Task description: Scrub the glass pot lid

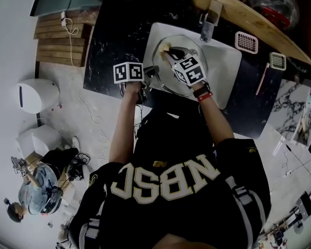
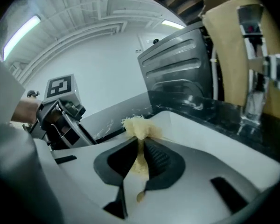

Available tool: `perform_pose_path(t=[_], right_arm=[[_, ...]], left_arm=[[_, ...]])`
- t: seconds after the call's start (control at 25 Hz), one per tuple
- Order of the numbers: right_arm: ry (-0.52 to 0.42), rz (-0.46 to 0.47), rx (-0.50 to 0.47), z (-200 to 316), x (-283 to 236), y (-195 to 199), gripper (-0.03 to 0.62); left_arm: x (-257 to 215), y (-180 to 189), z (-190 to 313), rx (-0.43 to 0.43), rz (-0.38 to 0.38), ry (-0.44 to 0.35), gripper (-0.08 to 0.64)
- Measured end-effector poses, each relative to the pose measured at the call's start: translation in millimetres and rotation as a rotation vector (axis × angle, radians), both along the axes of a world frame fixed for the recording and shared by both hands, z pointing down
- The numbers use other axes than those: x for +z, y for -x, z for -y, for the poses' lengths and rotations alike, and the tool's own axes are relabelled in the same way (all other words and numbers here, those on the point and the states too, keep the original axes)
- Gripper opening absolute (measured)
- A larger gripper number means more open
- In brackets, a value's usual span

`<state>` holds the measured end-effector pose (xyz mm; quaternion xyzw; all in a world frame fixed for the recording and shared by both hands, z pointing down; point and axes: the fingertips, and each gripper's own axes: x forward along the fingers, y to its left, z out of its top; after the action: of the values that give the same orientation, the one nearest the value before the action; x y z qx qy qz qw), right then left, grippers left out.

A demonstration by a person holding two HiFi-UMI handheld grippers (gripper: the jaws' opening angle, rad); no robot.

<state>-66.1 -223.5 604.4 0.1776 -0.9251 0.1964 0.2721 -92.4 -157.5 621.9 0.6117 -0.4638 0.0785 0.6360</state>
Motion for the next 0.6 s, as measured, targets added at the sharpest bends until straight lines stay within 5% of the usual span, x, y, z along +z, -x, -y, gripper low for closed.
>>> perform_pose_path(t=[0.24, 0.6], right_arm=[[-0.109, -0.087, -0.165, -15.6, 18.4, 38.5, 0.052], [-0.170, -0.192, -0.073, 31.6, 45.2, 28.6, 0.054]], left_arm=[[1.2, 1.5, -0.1, 0.021, 0.032, 0.010, 0.081], [0.4, 4.4, 0.3, 0.029, 0.038, 0.004, 0.081]])
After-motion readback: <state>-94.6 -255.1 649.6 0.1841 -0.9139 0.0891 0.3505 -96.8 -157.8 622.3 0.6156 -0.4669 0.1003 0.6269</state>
